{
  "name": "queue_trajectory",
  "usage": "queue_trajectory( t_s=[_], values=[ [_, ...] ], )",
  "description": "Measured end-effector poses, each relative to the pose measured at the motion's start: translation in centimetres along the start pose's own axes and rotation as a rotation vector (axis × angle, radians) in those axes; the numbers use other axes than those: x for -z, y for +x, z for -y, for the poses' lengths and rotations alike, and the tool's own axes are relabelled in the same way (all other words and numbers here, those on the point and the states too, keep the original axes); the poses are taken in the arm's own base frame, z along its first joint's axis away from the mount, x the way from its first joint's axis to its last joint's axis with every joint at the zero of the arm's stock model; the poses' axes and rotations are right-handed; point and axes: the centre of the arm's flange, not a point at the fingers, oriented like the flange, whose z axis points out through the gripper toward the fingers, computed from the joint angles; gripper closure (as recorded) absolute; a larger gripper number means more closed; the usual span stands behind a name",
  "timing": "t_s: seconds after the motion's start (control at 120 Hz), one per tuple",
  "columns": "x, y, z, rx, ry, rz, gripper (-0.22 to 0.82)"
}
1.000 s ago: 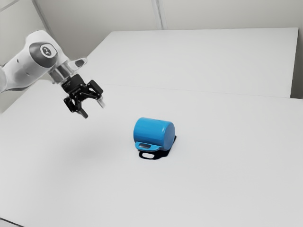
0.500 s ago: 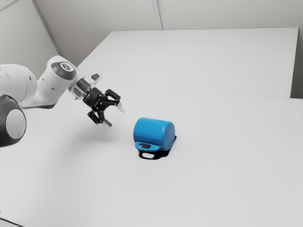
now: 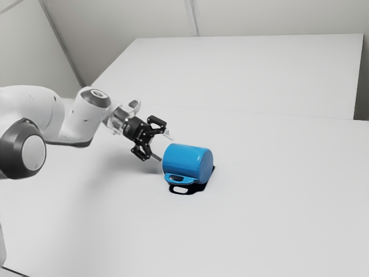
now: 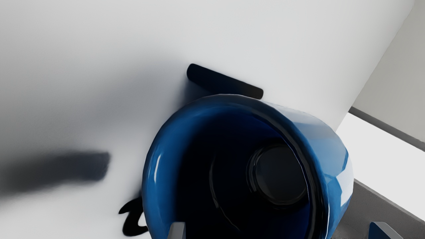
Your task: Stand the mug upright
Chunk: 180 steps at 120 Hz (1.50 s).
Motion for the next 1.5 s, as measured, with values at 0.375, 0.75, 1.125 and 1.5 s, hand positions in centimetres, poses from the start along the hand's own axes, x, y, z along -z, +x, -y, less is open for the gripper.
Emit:
queue_trajectory(
  t_s=[0.375, 0.75, 1.125, 1.5],
  values=[
    [-2.7, 0.4, -1.4, 0.000, -0.100, 0.002, 0.00],
    [-2.6, 0.4, -1.9, -0.007, -0.060, -0.011, 0.60],
    [-2.7, 0.2, -3.9, -0.015, -0.064, -0.026, 0.73],
    [0.5, -6.4, -12.4, -0.268, 0.389, -0.115, 0.78]
  ],
)
